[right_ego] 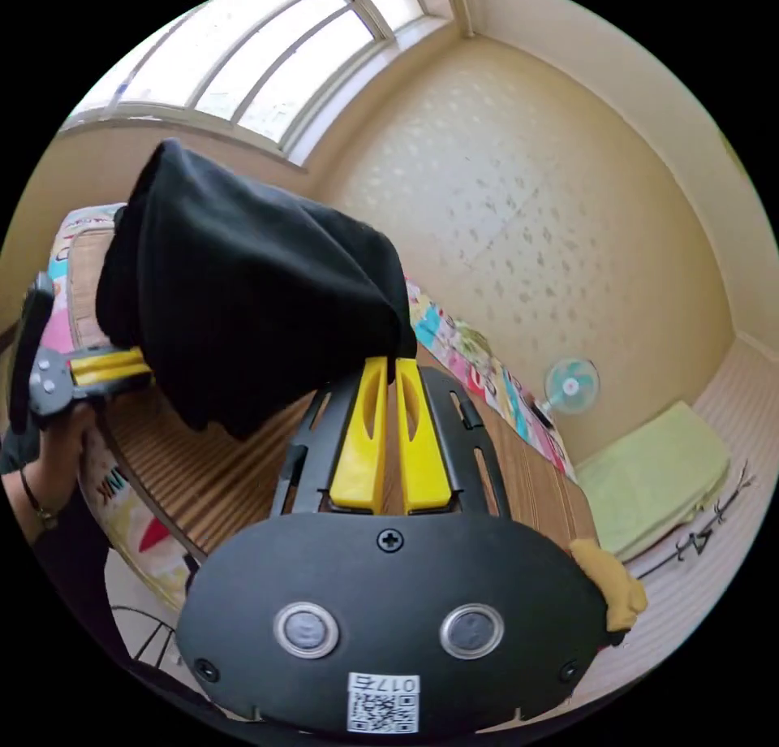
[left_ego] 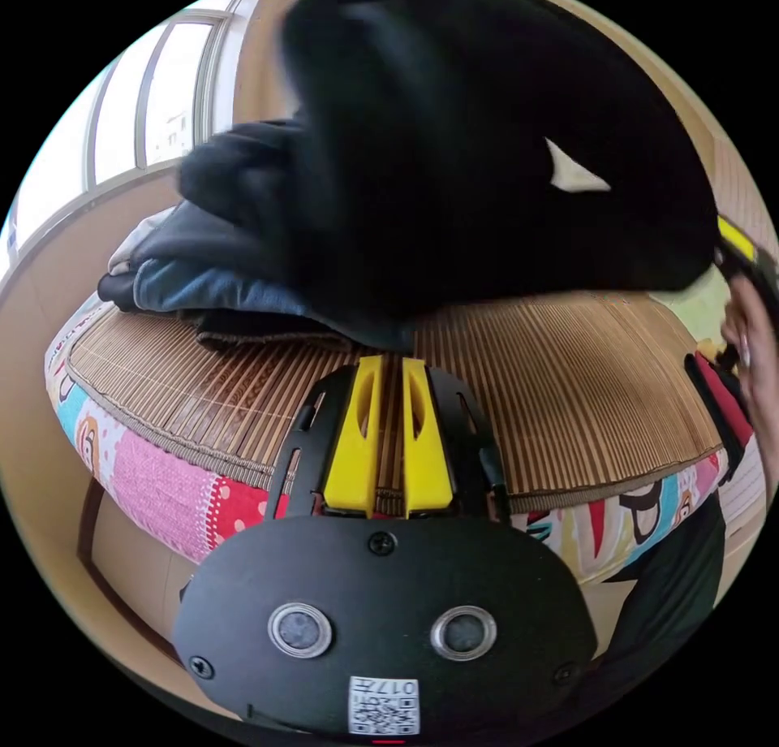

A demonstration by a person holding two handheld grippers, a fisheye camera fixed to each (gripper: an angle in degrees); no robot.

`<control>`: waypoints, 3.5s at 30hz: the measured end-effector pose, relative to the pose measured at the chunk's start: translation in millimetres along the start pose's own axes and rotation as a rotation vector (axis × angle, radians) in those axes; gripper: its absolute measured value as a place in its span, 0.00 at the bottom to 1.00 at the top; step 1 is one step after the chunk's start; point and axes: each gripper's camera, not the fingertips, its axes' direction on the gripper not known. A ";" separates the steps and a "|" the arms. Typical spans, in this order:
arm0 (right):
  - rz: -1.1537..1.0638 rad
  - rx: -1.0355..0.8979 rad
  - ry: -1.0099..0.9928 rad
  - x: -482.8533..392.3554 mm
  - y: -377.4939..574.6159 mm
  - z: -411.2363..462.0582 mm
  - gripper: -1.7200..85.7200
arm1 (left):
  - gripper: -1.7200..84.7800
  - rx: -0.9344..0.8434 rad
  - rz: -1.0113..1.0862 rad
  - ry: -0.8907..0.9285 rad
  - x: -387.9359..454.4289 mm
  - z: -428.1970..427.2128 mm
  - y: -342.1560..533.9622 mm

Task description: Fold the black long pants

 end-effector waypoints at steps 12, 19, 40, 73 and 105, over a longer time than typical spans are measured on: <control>0.503 -0.560 -0.032 190.0 218.1 -6.0 0.09 | 0.07 0.017 -0.003 0.026 10.2 11.6 -10.4; 0.827 -0.155 -0.123 240.8 182.8 -103.9 0.12 | 0.05 0.040 0.009 -0.015 22.9 15.5 -12.9; 0.290 -0.415 -0.516 40.2 38.0 -69.2 0.06 | 0.01 0.092 0.009 0.001 12.3 11.7 -24.4; 0.592 0.832 -0.285 289.1 130.6 -615.8 0.03 | 0.07 0.686 0.082 1.373 24.3 -365.3 -153.5; 0.712 0.606 -0.042 500.3 -307.9 -484.2 0.06 | 0.07 0.801 0.196 0.729 222.8 -493.8 -463.3</control>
